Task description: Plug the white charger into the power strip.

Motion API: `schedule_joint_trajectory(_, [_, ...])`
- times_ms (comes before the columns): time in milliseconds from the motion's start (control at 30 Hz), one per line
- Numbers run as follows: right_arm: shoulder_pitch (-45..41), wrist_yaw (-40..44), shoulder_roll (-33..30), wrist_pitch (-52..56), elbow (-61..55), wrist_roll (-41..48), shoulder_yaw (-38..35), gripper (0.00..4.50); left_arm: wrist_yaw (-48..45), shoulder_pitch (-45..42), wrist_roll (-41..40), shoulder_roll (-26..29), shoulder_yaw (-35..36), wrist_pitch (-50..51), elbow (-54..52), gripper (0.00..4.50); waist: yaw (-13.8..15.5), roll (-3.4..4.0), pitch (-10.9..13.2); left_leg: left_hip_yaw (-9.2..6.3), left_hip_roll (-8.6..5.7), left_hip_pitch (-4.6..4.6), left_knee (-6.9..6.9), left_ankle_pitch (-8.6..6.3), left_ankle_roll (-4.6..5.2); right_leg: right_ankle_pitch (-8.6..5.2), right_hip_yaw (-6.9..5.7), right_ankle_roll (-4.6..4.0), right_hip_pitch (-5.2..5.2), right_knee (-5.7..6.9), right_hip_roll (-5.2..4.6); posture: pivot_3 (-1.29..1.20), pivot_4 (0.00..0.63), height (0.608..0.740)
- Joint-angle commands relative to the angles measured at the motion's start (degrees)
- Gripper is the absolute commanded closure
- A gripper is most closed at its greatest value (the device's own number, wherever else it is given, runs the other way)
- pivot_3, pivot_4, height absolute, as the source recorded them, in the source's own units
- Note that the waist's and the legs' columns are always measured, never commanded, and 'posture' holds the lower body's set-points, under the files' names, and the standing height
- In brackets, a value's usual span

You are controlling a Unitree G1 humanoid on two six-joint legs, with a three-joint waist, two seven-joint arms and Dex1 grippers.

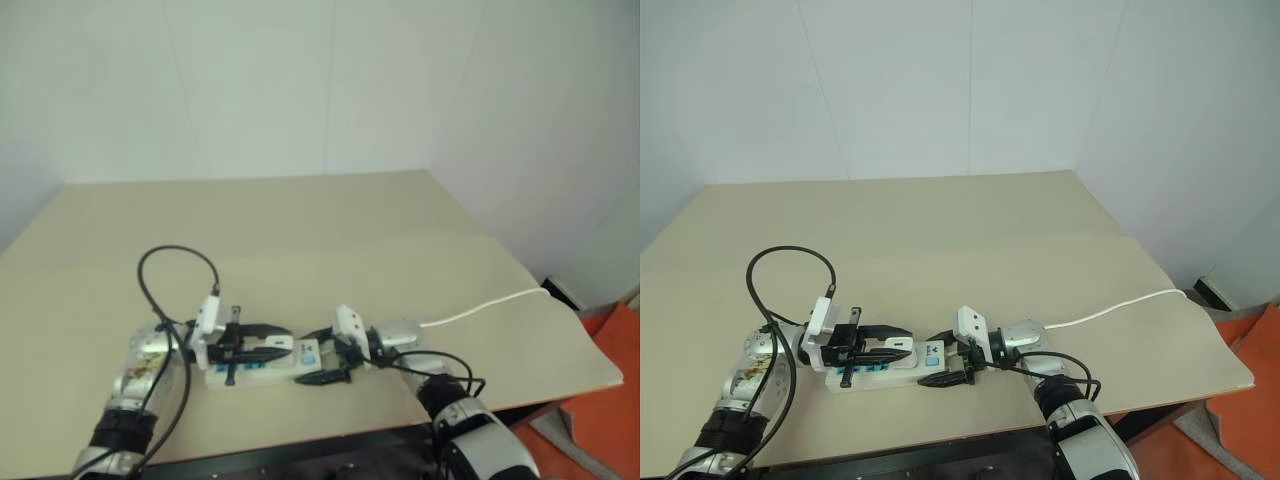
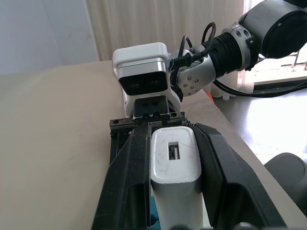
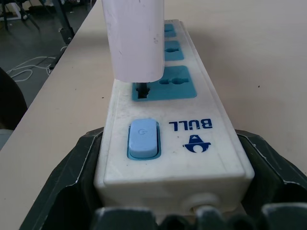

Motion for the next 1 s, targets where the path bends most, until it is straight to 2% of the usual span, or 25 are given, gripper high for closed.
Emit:
schedule_joint_trajectory(33, [1.3, -0.2, -0.2, 1.4, -0.1, -1.1, 1.6, 1.09, -1.3, 0.6, 0.7, 1.0, -0.9, -0.6, -0.1, 3.47, 0.0, 0.0, 0.0, 0.0, 0.0, 0.0, -0.01, 0.0, 0.0, 0.0, 0.0, 0.0, 0.0, -0.01, 0.0, 0.0, 0.15, 0.74])
schedule_joint_trajectory(633, [1.0, -0.1, -0.5, 1.3, 0.0, -0.8, 2.1, 1.09, 2.9, 4.9, 3.1, 0.0, -2.3, -1.9, 0.1, 3.47, -0.5, 0.03, 0.0, 0.0, -0.01, 0.05, -0.51, -0.01, 0.01, 0.01, 0.06, 0.01, 0.04, -0.39, 0.02, 0.0, 0.15, 0.74])
schedule_joint_trajectory(1000, [0.9, -0.1, -0.6, 1.1, 0.2, -0.9, 2.2, 1.09, 5.2, 6.5, 4.2, 2.0, -3.8, 0.9, -1.9, 3.47, -0.5, 0.06, 0.0, 0.0, -0.01, 0.07, -0.56, -0.01, 0.01, 0.0, 0.07, 0.01, 0.06, -0.43, 0.02, 0.0, 0.15, 0.74])
